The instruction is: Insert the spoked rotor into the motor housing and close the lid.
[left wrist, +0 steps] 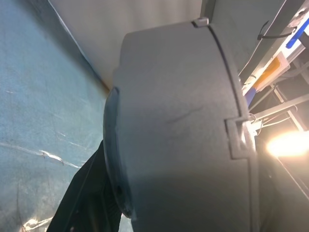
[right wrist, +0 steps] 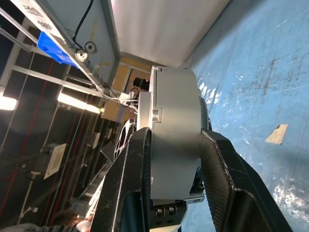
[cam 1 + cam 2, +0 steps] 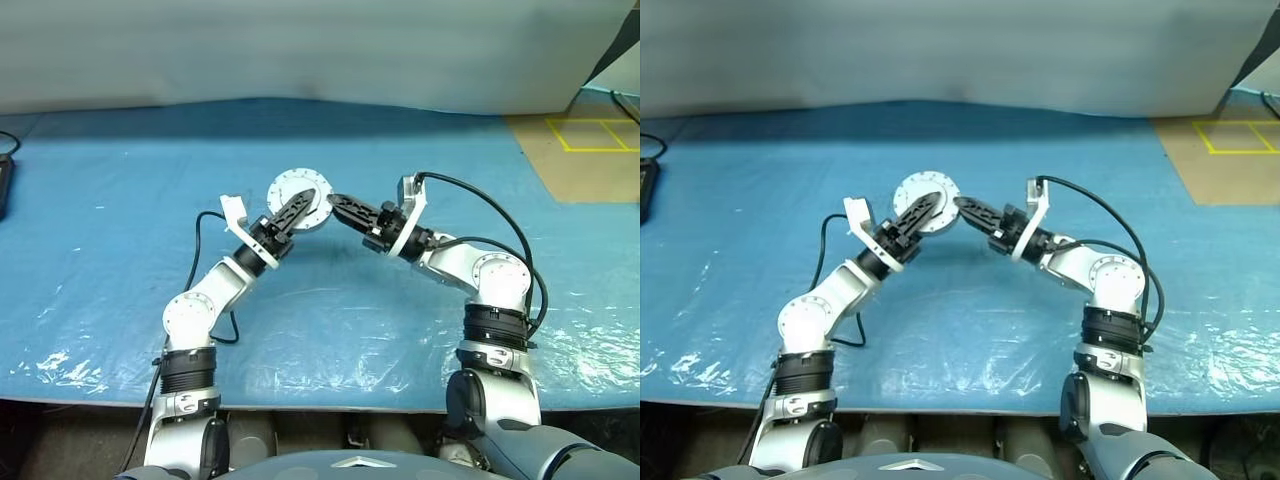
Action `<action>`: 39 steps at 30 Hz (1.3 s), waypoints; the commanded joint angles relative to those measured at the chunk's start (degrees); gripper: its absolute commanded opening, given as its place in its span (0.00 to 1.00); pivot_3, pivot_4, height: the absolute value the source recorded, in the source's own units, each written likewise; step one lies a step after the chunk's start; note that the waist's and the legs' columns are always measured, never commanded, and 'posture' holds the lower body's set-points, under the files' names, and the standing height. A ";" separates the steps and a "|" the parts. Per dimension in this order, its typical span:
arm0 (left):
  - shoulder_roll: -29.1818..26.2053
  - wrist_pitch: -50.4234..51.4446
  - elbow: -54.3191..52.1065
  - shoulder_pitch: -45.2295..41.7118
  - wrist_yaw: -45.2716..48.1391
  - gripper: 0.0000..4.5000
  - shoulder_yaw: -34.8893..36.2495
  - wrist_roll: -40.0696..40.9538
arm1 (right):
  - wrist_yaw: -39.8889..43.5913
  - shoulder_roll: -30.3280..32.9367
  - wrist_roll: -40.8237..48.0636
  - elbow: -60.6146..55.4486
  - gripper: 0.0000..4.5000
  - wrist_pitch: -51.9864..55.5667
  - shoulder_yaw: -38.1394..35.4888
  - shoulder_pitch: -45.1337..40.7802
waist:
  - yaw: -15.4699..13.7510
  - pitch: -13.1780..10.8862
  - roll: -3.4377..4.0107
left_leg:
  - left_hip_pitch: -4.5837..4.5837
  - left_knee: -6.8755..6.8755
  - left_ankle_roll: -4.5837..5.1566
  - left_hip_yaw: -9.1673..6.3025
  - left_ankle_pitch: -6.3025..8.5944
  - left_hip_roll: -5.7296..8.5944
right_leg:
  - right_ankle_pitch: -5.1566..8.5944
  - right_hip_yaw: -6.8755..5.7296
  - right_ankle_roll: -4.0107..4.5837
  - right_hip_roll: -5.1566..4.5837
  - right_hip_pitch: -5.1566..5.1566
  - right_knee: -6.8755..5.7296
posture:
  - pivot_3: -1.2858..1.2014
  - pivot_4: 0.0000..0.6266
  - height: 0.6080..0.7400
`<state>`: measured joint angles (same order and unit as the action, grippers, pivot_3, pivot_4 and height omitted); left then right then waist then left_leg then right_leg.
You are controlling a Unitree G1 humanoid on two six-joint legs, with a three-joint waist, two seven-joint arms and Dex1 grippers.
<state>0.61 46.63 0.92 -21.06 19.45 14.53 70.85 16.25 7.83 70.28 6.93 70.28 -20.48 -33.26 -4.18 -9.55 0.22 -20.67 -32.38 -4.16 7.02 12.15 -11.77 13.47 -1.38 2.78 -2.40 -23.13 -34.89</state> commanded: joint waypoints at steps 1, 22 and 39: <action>-0.56 -2.59 -0.73 -0.96 -0.68 0.58 1.06 -1.88 | 3.55 1.10 -1.59 -3.77 0.46 -3.75 1.25 0.43 | 0.02 0.00 0.00 | 0.01 0.00 0.00 0.00 0.00 0.00 | 0.00 0.00 0.00 0.00 0.01 0.00 | 0.52 0.24 1.00; -7.61 -34.52 41.41 -24.84 -12.09 0.58 16.11 -23.13 | 19.09 10.16 -36.91 -0.28 0.76 -32.32 20.05 5.82 | 0.03 -0.10 -0.18 | -0.33 -0.63 0.21 -0.21 -0.12 0.03 | -0.15 -0.04 -0.16 0.01 0.00 -0.11 | 0.52 0.24 1.00; -15.61 -46.72 53.01 -26.37 -13.08 0.99 16.63 -35.47 | 21.22 9.79 -40.19 2.48 0.76 -32.78 19.06 4.34 | 0.11 -0.17 -0.35 | -0.18 -0.76 0.03 -0.33 -0.01 0.06 | -0.20 -0.06 -0.09 -0.06 0.01 -0.52 | 0.52 0.24 1.00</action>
<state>-13.84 1.57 56.50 -47.53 6.14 31.62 36.78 36.81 17.42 30.33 9.66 38.72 -0.48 -27.51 -4.07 -9.73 -0.13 -20.86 -33.15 -4.13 6.70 12.14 -11.70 13.27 -1.44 2.69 -2.48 -23.12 -35.41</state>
